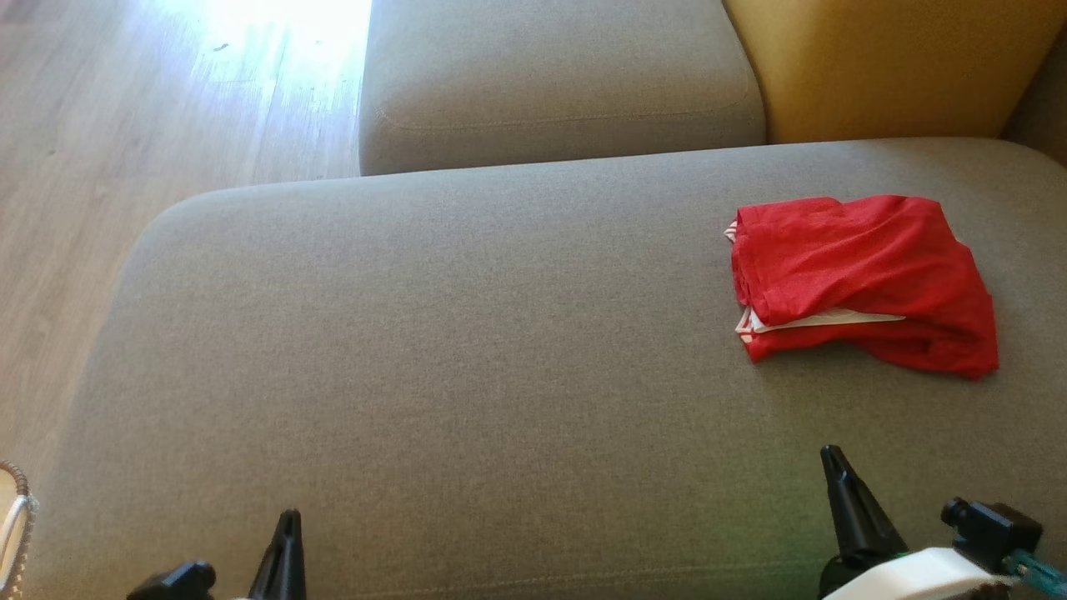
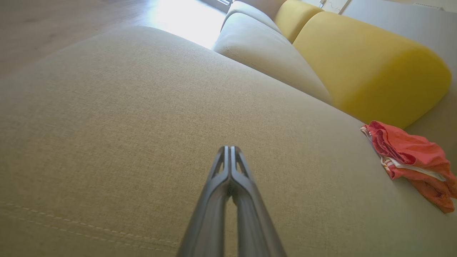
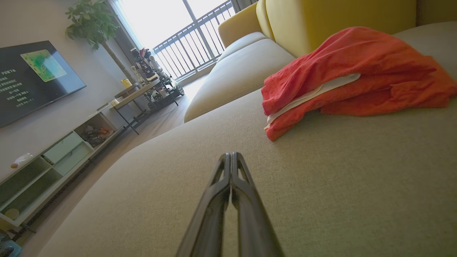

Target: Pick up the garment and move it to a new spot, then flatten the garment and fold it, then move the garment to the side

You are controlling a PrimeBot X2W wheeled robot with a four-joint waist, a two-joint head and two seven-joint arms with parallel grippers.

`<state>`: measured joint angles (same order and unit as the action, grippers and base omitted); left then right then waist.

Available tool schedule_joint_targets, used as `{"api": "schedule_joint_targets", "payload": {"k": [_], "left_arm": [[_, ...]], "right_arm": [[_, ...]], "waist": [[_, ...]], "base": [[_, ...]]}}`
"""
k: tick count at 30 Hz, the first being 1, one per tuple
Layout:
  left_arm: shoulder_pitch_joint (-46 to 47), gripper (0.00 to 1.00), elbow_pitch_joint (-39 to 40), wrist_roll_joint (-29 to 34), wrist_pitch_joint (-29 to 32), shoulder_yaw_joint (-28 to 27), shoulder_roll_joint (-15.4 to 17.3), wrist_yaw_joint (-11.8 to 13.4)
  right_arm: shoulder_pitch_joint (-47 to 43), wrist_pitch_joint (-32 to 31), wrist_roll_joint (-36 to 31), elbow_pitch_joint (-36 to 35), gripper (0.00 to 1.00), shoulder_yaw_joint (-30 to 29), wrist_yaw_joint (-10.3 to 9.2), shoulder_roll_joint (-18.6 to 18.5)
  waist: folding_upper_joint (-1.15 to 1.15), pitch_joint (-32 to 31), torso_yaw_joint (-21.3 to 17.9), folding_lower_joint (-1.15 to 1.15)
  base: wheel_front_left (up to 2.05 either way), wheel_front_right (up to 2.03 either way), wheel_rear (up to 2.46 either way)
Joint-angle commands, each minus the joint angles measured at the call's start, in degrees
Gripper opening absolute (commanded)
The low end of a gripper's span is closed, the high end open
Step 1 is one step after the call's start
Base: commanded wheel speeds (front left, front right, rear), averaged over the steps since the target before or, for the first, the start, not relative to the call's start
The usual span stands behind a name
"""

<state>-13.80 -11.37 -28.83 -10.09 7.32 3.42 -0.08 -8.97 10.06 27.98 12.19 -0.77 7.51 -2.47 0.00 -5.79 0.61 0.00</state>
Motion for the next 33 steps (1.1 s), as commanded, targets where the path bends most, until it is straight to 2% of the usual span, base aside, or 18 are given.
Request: {"api": "schedule_joint_targets", "payload": {"k": [1,33], "left_arm": [[3.33,0.0,1.57,-1.81,0.19,-1.13,0.63,-0.67],[8.74,0.0,0.28,-22.92,4.89,-4.44,0.88,-2.9]], "right_arm": [[3.17,-0.52,1.96,-1.7,0.0,-0.14,-0.01,-0.45],[7.11,-5.56,22.83,-0.55,0.0,-1.68,-0.01,-0.68]], "waist": [[0.0,0.1,-0.01,0.0],[0.0,2.04,-0.21,0.0]], "base": [[0.0,0.0,0.0],[0.0,0.0,0.0]]}}
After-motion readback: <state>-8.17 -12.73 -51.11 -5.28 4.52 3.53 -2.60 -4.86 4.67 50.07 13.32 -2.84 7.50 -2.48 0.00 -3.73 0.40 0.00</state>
